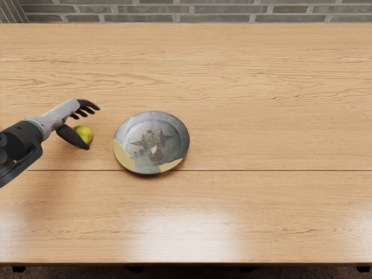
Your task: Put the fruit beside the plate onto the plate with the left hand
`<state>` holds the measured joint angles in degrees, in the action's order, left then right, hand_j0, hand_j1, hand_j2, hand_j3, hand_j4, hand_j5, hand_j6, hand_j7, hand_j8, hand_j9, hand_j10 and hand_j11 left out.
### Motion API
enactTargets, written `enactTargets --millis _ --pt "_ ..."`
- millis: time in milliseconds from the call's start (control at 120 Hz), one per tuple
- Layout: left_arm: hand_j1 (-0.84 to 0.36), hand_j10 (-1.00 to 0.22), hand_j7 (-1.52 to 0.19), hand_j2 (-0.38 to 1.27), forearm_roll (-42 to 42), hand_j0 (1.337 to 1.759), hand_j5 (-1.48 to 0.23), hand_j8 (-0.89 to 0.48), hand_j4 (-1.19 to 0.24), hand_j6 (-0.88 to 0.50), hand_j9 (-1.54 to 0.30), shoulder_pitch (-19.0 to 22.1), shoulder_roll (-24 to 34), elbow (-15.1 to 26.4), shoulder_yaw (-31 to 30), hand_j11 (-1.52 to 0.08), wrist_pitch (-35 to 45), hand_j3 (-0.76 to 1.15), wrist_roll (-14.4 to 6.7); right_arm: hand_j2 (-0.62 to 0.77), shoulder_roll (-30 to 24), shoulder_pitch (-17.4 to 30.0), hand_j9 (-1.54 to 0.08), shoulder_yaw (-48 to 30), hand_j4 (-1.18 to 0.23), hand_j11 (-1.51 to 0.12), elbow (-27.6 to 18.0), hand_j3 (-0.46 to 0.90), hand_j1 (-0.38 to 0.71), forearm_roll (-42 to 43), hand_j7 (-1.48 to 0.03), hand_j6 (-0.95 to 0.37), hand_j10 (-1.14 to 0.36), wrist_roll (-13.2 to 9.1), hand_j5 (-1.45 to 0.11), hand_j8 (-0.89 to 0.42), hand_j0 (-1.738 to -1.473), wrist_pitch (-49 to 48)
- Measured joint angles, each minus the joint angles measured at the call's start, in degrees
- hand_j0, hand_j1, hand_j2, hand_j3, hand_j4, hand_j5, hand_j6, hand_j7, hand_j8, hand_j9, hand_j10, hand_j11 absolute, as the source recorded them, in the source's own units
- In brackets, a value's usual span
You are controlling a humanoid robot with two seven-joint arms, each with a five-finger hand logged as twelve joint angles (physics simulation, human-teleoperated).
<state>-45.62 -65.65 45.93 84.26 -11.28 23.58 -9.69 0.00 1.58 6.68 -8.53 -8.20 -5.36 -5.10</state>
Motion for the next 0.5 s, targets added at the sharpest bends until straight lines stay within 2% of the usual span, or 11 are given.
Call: enactTargets --millis 217,500 --pt "-0.04 -0.33 -0.42 0.07 -0.22 1.658 -0.42 -0.33 -0.33 -0.33 -0.42 0.79 0.60 0.59 -0.89 -0.42 0.92 0.00 -0.02 -0.01 0.00 0.00 -0.05 0.00 -0.03 -0.05 -0.01 0.00 -0.31 0.02 -0.05 -0.03 -0.03 0.00 -0.05 -0.03 -1.658 0.00" --pt "-0.06 -0.35 -0.45 0.07 -2.17 1.658 -0.45 -0.35 -0.35 -0.35 -0.45 1.17 -0.22 -1.29 -1.94 -0.45 4.25 0.00 -0.02 -0.01 0.00 0.00 -0.05 0.00 -0.03 -0.05 0.00 0.00 -0.31 0.01 -0.05 -0.03 -0.03 0.00 -0.05 -0.03 -1.658 0.00"
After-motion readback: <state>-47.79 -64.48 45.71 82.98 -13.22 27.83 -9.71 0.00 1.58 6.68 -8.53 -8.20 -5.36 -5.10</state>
